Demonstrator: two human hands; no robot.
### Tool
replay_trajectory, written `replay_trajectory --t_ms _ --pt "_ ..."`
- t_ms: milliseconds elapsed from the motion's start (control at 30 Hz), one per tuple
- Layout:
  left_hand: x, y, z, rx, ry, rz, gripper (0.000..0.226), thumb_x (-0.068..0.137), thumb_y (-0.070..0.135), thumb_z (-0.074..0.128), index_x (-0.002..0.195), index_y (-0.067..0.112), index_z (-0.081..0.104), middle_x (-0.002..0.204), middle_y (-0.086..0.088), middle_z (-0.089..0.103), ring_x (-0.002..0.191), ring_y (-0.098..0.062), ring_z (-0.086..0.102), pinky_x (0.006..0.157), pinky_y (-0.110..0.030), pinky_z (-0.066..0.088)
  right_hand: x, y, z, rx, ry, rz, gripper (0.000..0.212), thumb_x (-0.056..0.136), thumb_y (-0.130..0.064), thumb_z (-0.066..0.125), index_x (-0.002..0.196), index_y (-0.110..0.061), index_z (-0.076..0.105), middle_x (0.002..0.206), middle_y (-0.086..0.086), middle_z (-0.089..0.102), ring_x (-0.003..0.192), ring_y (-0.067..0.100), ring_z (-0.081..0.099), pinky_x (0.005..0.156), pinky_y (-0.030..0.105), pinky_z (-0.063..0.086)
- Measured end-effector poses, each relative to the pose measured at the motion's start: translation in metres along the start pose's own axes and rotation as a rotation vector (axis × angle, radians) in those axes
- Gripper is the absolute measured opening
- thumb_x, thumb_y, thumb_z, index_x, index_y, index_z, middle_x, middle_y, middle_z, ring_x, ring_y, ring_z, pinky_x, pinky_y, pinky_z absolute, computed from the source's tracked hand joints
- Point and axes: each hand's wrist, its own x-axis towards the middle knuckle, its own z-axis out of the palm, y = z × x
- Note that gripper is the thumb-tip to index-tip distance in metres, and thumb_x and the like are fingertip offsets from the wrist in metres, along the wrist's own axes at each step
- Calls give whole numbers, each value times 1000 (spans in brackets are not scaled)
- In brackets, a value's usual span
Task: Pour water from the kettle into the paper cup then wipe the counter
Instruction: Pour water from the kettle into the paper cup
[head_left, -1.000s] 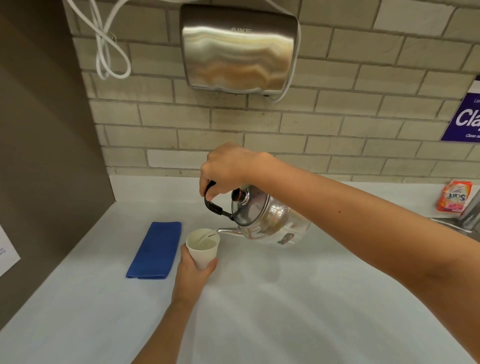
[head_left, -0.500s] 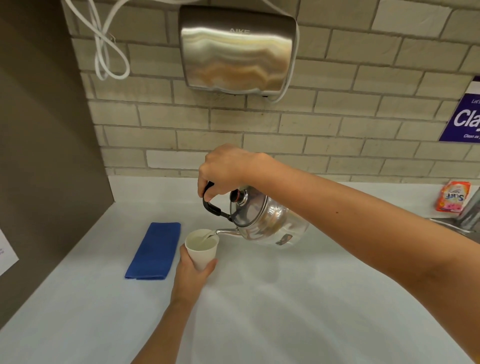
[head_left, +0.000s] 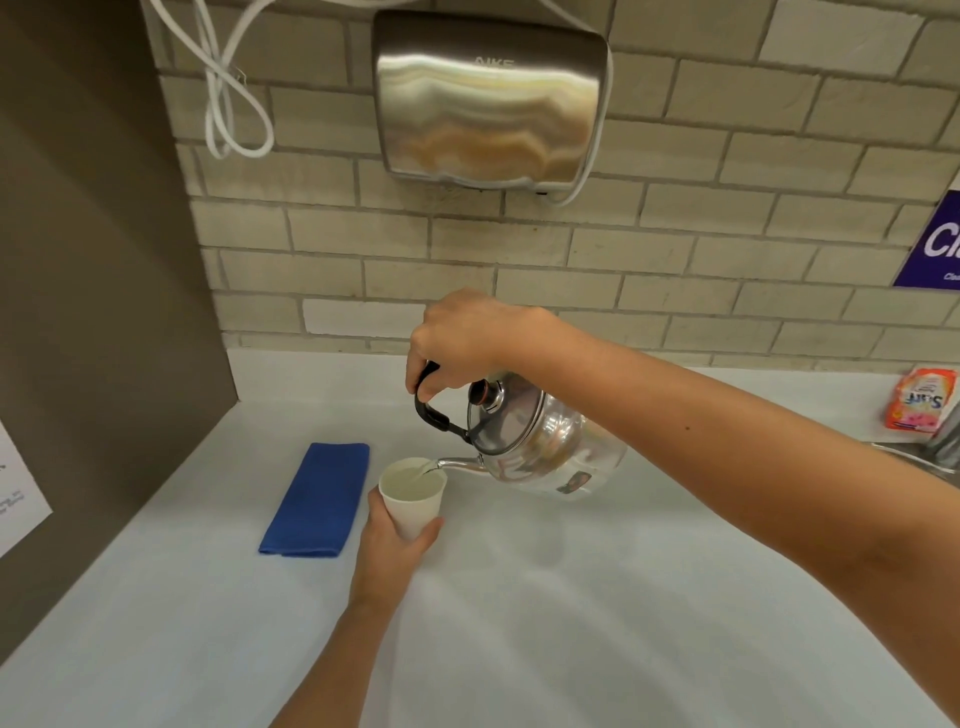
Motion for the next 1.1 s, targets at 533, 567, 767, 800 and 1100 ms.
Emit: replay_trajectory --t_ms 533,567,767,800,1100 --pt "-1 2 0 12 -3 -17 84 67 32 78 132 21 27 124 -4 51 108 -17 50 88 -30 43 -37 53 38 486 124 261 21 81 -52 59 102 -51 62 102 -23 68 82 1 53 61 20 36" --pt "-1 2 -1 13 -1 -18 84 67 33 79 132 21 28 124 -4 51 109 -18 50 88 -30 43 -41 60 42 558 149 295 21 81 -52 60 101 -52 62 105 -23 68 87 2 55 68 22 41" --pt "0 0 0 21 13 -25 83 65 32 80 131 21 29 117 4 50 106 -15 51 86 -26 42 -36 87 78 823 334 407 22 80 -43 65 102 -39 68 111 -14 69 104 6 60 98 34 45" --pt "1 0 0 21 11 -29 83 65 33 79 131 22 29 116 6 49 107 -14 50 86 -25 41 -29 88 86 853 366 440 21 80 -42 65 101 -39 68 110 -14 70 104 5 60 97 34 45" --pt "1 -3 -1 15 2 -30 80 65 34 79 129 25 32 114 10 49 104 -9 50 84 -20 39 44 73 149 897 508 526 22 84 -42 62 103 -34 69 105 -8 73 88 9 64 73 26 47"
